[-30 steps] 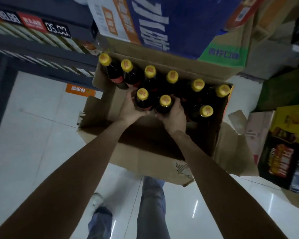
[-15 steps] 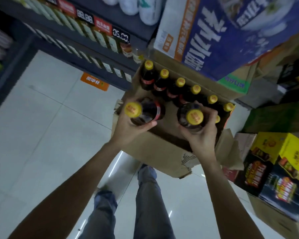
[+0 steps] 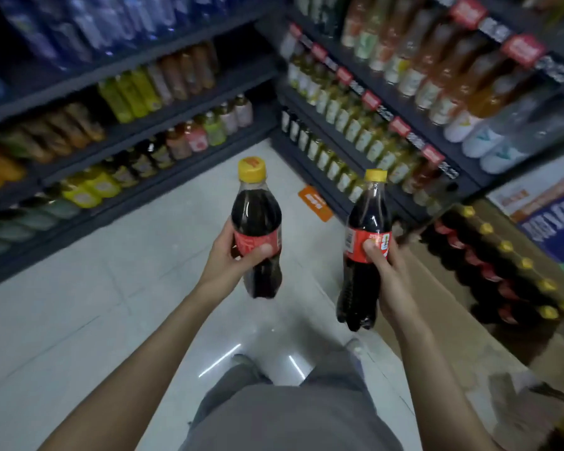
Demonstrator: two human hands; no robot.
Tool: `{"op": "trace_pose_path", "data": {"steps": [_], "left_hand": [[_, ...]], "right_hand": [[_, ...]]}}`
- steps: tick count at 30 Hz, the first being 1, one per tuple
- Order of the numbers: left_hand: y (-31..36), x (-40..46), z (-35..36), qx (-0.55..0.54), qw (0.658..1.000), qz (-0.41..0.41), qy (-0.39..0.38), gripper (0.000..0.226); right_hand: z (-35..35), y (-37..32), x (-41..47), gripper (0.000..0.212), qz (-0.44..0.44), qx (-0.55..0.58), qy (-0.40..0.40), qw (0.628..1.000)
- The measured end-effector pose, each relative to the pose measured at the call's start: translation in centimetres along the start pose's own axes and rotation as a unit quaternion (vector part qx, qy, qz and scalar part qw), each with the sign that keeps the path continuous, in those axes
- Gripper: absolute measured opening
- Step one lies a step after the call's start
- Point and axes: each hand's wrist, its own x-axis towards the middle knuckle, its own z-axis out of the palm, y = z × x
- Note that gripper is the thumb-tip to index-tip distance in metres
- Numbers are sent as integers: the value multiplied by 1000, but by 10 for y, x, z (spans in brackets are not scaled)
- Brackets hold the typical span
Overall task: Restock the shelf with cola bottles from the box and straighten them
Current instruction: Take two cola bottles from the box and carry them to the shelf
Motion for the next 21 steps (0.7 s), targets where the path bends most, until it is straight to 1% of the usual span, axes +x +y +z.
{"op": "trace_pose_path", "data": {"steps": [2, 4, 6, 7, 9, 12, 15, 18, 21], "left_hand": [[12, -28, -70, -2, 999, 3, 43, 69], [21, -55, -132, -9, 995, 15, 98, 74], [27, -82, -189, -28, 985, 19, 172, 79], [29, -94, -214, -37, 977, 19, 209, 76], [32, -117, -263, -50, 959, 19, 279, 63], [34, -144, -338, -63, 930, 23, 363, 55], [35, -161, -415, -48, 912, 27, 406, 46], [33, -171, -498, -16, 898, 31, 438, 50], [35, -175, -586, 20, 880, 38, 473, 52]], "right_hand": [[71, 5, -7, 62, 28, 19, -49, 998], [139, 7, -11, 73, 61, 9, -118, 991], [204, 8, -16, 76, 77, -16, -192, 978], [235, 7, -20, 77, 83, -26, -224, 971], [294, 7, -25, 78, 91, -60, -293, 950], [386, 5, -33, 80, 84, -120, -393, 908], [482, 12, -43, 68, 75, -162, -443, 878], [581, 28, -50, 60, 36, -193, -469, 861], [686, 41, -59, 53, -20, -185, -483, 856]]}}
